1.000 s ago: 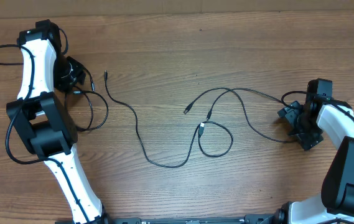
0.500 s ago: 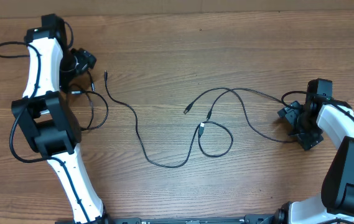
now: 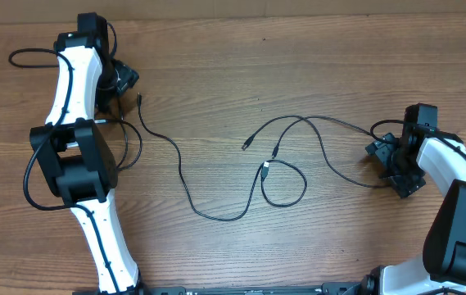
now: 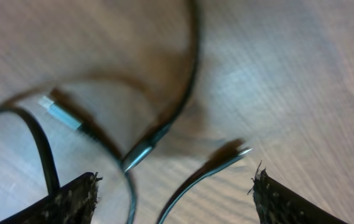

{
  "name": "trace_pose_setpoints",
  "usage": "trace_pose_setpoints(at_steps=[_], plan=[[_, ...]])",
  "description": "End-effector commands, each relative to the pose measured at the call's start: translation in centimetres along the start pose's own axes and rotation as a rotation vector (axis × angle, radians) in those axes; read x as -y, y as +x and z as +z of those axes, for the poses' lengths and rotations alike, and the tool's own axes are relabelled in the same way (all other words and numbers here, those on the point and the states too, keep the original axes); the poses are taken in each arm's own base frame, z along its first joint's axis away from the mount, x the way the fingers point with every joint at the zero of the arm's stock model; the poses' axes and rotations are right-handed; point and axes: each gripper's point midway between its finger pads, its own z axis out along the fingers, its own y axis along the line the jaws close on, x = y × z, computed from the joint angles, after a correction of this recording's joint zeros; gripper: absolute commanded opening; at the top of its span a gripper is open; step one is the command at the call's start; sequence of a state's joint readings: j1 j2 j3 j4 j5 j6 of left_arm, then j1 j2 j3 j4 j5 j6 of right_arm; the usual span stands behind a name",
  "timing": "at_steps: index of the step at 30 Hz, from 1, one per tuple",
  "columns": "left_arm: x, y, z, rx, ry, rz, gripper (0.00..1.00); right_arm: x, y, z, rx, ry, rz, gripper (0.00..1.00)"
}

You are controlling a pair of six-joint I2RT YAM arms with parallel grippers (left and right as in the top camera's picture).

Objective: Untangle cables

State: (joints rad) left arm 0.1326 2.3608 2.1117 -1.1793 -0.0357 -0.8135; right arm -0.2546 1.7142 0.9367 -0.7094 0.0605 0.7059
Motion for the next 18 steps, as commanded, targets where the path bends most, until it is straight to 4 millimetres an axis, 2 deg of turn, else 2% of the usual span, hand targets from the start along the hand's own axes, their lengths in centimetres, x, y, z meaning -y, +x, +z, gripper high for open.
trace_pose_setpoints(at_steps=[1,3,7,11,14,18], plan=[[-1.0,-0.3,0.4,0.005,-0.038,-0.138,0.89,-0.5,-0.4,-0.1,0.01,-0.014,0.001,1.0],[-0.3,-1.0,0.4,0.026,-0.002,-0.147,1.0,-0.5,-0.4,-0.1,0.01,-0.014,0.001,1.0],[1.0,-2.9,-1.2,0.069,0.079,-0.089,1.0,-0.5,-0.4,-0.1,0.01,-0.014,0.001,1.0],[1.7,-4.4,-4.2,0.116,0.117,-0.06,1.0,-0.5,-0.4,-0.1,0.01,-0.014,0.001,1.0],[1.0,-3.9,-5.8,0.092,0.095,-0.081,0.99,-0.5,-0.4,-0.1,0.01,-0.014,0.001,1.0],[-0.3,-1.7,-5.7,-0.005,0.043,-0.165,1.0,-0.5,-0.4,-0.1,0.01,-0.014,0.001,1.0]])
